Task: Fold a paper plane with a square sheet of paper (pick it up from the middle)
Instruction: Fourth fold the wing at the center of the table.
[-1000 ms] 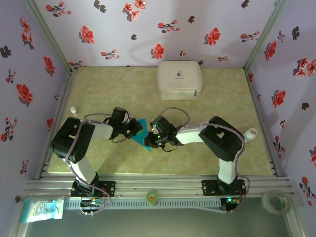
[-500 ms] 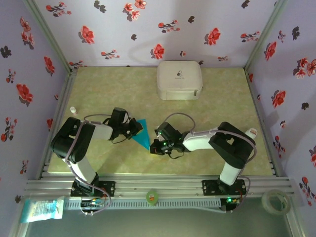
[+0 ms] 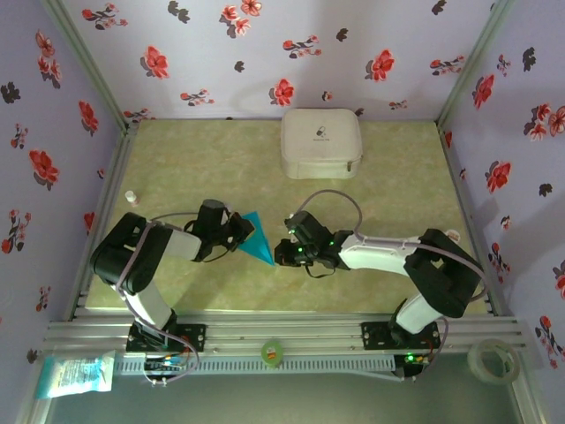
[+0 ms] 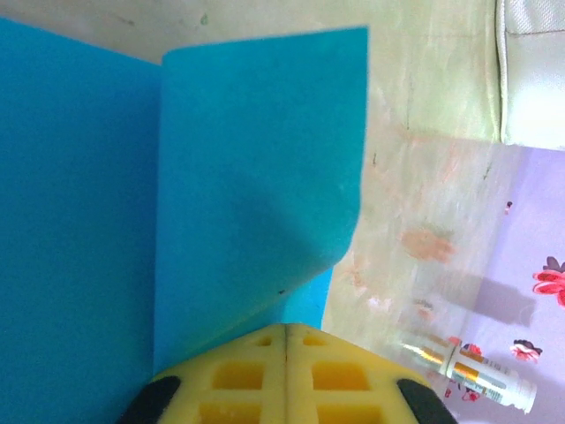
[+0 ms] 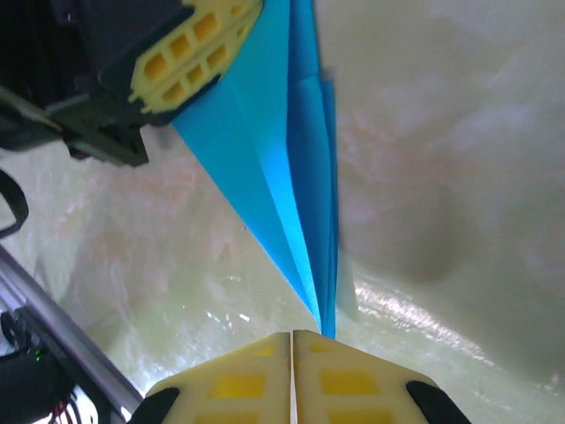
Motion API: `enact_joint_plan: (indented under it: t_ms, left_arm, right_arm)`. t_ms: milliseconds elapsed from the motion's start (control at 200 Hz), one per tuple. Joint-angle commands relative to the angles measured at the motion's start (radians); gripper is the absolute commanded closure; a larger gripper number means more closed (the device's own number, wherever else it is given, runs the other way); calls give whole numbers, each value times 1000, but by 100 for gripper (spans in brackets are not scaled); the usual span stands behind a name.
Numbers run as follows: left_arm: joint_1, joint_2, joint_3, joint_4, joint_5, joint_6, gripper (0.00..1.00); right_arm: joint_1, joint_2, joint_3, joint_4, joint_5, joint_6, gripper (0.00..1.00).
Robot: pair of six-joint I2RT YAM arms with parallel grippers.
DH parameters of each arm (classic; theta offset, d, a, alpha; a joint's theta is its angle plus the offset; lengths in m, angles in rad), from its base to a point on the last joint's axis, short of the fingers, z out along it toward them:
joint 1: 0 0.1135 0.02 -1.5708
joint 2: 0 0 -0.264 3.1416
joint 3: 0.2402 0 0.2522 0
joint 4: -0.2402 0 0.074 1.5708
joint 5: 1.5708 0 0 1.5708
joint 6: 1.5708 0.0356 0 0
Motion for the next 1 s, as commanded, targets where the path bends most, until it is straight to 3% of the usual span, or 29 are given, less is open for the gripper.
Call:
enact_joint_plan:
  t_ms: [0,250,585,995]
  left_arm:
    - [-27,19,-40,-78,-68,-41,96]
    - [-44,4,-23,-104,-81,-34,96]
    - [-49,4,-6,-121,-77,-16,95]
    - [-49,-1,11,-144,-69,4,95]
  right_arm:
    - [-15,-1,18,4,71,-14,91]
    - [-49,-6,-11,115,42,40,91]
    - [-48,107,95,125,-85,65,92]
    - [-29,261,273,-9,-111,17,95]
